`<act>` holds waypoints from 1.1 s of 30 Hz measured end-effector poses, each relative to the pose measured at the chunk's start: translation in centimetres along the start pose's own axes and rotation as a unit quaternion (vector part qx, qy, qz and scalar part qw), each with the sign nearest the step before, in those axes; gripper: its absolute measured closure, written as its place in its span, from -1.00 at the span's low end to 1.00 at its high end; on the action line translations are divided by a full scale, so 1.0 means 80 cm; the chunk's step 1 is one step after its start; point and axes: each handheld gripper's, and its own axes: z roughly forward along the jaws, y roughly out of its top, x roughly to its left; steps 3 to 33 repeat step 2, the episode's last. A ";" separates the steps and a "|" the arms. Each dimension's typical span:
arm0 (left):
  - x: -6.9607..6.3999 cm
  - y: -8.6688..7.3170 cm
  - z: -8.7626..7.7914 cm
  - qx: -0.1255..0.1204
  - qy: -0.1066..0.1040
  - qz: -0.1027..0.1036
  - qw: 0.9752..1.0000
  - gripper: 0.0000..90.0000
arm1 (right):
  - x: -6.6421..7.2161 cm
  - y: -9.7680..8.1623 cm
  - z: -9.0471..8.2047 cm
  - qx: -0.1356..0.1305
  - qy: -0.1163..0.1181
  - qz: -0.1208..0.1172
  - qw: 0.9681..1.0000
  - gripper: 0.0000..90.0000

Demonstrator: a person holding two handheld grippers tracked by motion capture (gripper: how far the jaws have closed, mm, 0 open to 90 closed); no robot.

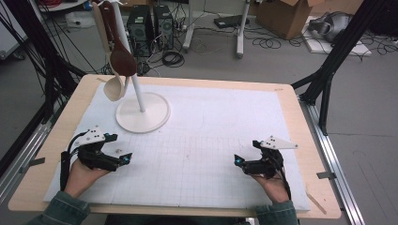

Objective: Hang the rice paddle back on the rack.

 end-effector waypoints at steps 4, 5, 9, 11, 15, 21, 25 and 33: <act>0.000 0.000 0.000 -0.001 0.000 -0.001 1.000 -0.96 | -0.001 -0.001 -0.001 0.002 -0.001 0.001 1.000 -0.98; 0.000 0.000 0.000 -0.001 0.000 -0.001 1.000 -0.96 | -0.001 -0.001 -0.001 0.002 -0.001 0.001 1.000 -0.98; 0.000 0.000 0.000 -0.001 0.000 -0.001 1.000 -0.96 | -0.001 -0.001 -0.001 0.002 -0.001 0.001 1.000 -0.98; 0.000 0.000 0.000 -0.001 0.000 -0.001 1.000 -0.96 | -0.001 -0.001 -0.001 0.002 -0.001 0.001 1.000 -0.98; 0.000 0.000 0.000 -0.001 0.000 -0.001 1.000 -0.96 | -0.001 -0.001 -0.001 0.002 -0.001 0.001 1.000 -0.98; 0.000 0.000 0.000 -0.001 0.000 -0.001 1.000 -0.96 | -0.001 -0.001 -0.001 0.002 -0.001 0.001 1.000 -0.98; 0.000 0.000 0.000 -0.001 0.000 -0.001 1.000 -0.96 | -0.001 -0.001 -0.001 0.002 -0.001 0.001 1.000 -0.98; 0.000 0.000 0.000 -0.001 0.000 -0.001 1.000 -0.96 | -0.001 -0.001 -0.001 0.002 -0.001 0.001 1.000 -0.98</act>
